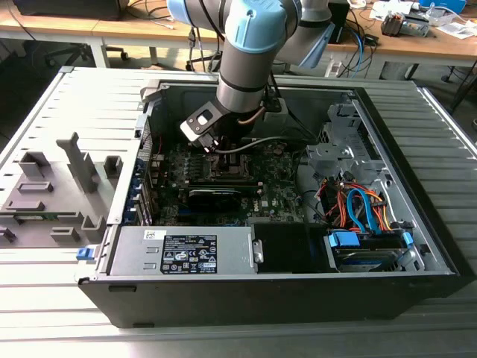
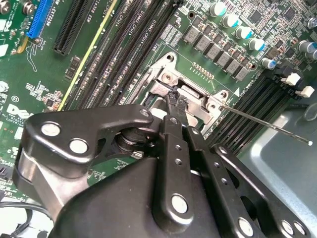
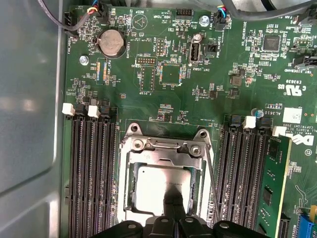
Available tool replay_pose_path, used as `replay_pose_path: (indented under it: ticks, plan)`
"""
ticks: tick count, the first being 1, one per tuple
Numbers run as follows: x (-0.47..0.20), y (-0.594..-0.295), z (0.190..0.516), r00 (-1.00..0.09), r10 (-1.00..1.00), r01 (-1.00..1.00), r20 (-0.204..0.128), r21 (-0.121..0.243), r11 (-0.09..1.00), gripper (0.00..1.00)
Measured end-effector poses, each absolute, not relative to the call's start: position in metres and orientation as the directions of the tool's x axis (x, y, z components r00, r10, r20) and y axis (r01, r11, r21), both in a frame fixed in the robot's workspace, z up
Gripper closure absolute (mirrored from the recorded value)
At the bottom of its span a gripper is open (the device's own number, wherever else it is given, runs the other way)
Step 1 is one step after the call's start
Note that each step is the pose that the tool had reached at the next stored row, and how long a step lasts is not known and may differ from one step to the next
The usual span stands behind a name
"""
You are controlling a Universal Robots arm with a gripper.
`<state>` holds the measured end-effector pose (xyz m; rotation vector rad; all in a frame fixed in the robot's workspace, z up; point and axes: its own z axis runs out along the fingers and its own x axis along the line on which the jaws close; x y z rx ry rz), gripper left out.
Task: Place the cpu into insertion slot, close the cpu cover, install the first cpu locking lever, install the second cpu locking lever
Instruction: 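Close the cpu cover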
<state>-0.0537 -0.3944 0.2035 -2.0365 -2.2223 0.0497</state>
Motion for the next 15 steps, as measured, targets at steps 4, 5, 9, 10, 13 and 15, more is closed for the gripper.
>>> replay_pose_path:
  ticks: [4,5,9,10,13,15]
  plan:
    - [-0.053,-0.394,0.207,-0.083,0.994,0.99,0.074,-0.108,0.091,0.89]
    - [-0.054,-0.394,0.209,-0.083,0.994,0.99,0.073,-0.109,0.091,0.89]
    - [-0.052,-0.394,0.219,-0.083,0.994,0.99,0.072,-0.109,0.09,0.89]
    - [-0.051,-0.394,0.219,-0.082,0.994,0.99,0.072,-0.11,0.09,0.89]
    - [-0.041,-0.394,0.22,-0.074,0.995,0.99,0.072,-0.113,0.082,0.89]
    - [-0.039,-0.394,0.219,-0.06,0.996,0.991,0.072,-0.113,0.068,0.89]
